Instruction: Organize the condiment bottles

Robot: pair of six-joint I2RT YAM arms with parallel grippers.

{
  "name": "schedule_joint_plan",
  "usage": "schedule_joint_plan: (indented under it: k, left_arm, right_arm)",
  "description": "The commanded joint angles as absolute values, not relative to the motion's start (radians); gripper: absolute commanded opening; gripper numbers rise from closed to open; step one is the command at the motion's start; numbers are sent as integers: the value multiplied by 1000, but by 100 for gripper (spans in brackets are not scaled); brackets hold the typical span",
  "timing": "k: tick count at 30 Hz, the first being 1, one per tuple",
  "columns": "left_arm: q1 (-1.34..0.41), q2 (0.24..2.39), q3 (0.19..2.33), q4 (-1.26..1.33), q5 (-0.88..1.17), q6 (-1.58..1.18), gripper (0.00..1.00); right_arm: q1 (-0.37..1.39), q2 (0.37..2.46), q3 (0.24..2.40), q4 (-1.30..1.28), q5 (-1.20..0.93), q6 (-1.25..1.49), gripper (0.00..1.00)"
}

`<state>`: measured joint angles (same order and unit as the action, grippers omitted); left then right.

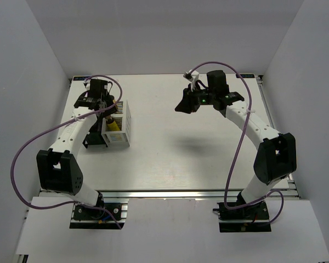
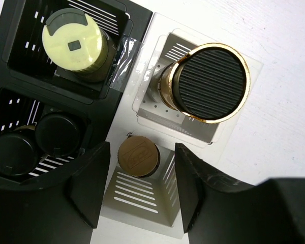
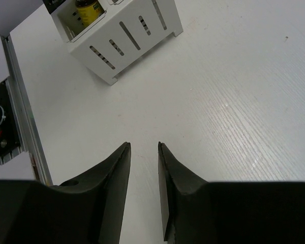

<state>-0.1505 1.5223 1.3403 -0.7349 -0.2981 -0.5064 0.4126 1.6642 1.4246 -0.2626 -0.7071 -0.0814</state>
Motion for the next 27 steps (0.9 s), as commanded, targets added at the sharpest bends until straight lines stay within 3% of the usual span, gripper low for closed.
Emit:
schedule_joint_plan:
  k: [1, 15, 27]
  left_arm:
    - [-141, 1506, 1374, -713, -282, -492, 63]
    - [-126, 1493, 1321, -681, -262, -489, 54]
    - [-114, 1477, 1318, -661, -219, -480, 34]
  right_arm:
    - [403, 1635, 1430, -241, -718, -72, 34]
    - [399, 1634, 1430, -239, -718, -69, 34]
    - [394, 1632, 1420, -239, -716, -71, 34]
